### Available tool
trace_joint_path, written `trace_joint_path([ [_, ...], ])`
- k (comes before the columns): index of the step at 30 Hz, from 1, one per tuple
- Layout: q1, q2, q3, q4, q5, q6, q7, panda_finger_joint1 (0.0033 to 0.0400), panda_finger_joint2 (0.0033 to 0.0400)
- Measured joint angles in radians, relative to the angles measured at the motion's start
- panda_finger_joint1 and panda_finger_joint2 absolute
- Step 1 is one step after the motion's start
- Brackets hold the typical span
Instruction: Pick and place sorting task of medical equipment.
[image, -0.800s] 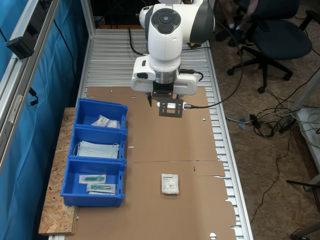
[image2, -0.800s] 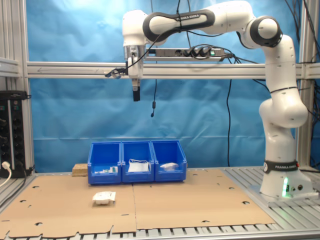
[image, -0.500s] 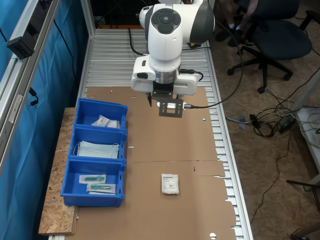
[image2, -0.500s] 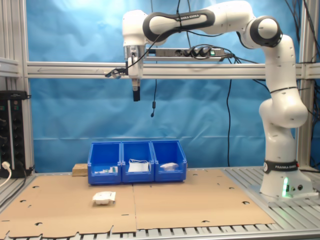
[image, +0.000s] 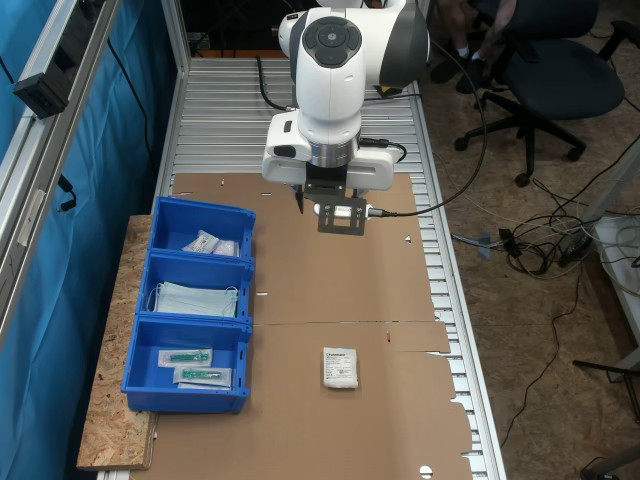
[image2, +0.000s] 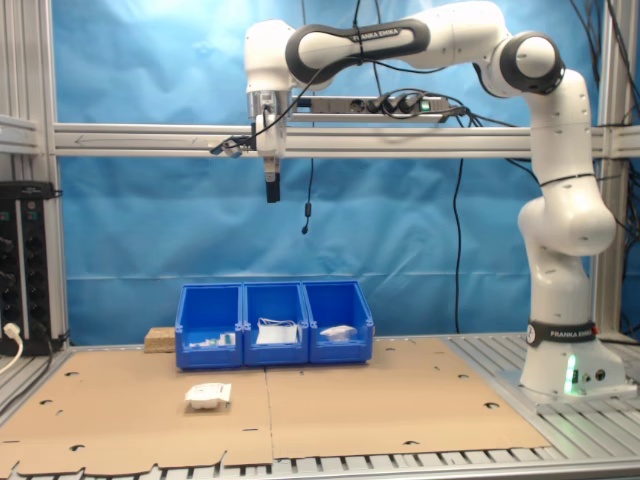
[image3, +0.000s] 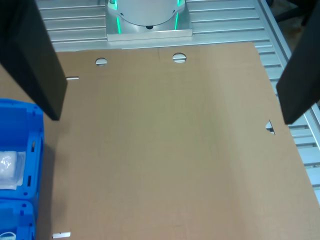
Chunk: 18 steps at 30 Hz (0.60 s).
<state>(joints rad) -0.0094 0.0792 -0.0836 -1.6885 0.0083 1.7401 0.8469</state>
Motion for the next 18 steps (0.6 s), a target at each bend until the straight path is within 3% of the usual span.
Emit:
trace_joint_path([
  [5,0.000,0.000,0.000,0.000,0.000,0.006,0.000,0.0400,0.0400],
  [18,-0.002,0.073,0.000,0.000,0.000,0.146,0.000,0.0400,0.0400],
])
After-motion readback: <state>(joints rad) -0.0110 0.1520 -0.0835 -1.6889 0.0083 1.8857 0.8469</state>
